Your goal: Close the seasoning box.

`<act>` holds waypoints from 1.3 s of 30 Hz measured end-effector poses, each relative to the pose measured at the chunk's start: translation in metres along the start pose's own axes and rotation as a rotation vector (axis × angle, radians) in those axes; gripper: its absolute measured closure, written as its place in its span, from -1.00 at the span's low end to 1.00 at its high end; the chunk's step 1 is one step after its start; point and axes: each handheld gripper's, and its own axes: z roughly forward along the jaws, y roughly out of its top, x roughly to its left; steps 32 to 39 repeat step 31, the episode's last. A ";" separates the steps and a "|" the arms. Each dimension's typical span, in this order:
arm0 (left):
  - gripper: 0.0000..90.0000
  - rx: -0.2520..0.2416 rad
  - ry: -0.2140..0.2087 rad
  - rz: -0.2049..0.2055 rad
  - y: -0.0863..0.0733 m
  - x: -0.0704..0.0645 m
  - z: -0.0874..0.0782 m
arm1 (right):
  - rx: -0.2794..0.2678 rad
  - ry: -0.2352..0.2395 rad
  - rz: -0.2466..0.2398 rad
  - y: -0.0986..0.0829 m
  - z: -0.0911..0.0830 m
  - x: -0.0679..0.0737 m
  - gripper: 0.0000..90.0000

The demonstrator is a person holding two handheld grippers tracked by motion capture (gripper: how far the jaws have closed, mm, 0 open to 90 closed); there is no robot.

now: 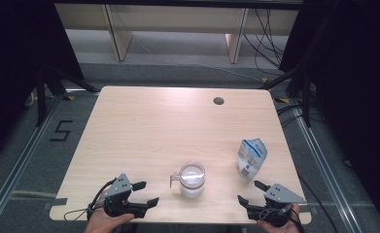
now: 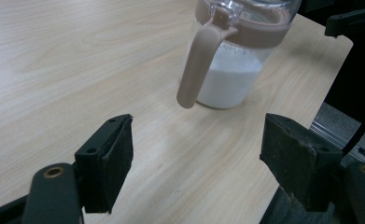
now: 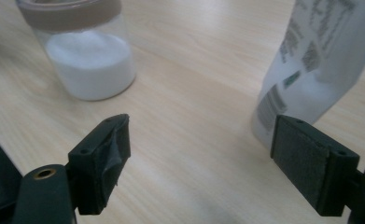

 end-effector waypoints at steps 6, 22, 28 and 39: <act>-0.47 0.018 0.008 0.011 -0.005 -0.003 0.000 | 0.048 0.041 -0.029 -0.003 0.006 0.001 -0.60; -0.48 0.042 0.016 0.039 -0.016 -0.003 0.001 | 0.061 0.054 -0.012 -0.005 0.004 0.007 -0.64; -0.48 0.056 0.030 0.032 -0.017 -0.001 0.001 | 0.065 0.052 -0.026 -0.005 0.005 0.005 -0.64; -0.48 0.039 0.019 0.023 -0.017 -0.002 0.002 | 0.067 0.055 -0.018 -0.006 0.006 0.005 -0.64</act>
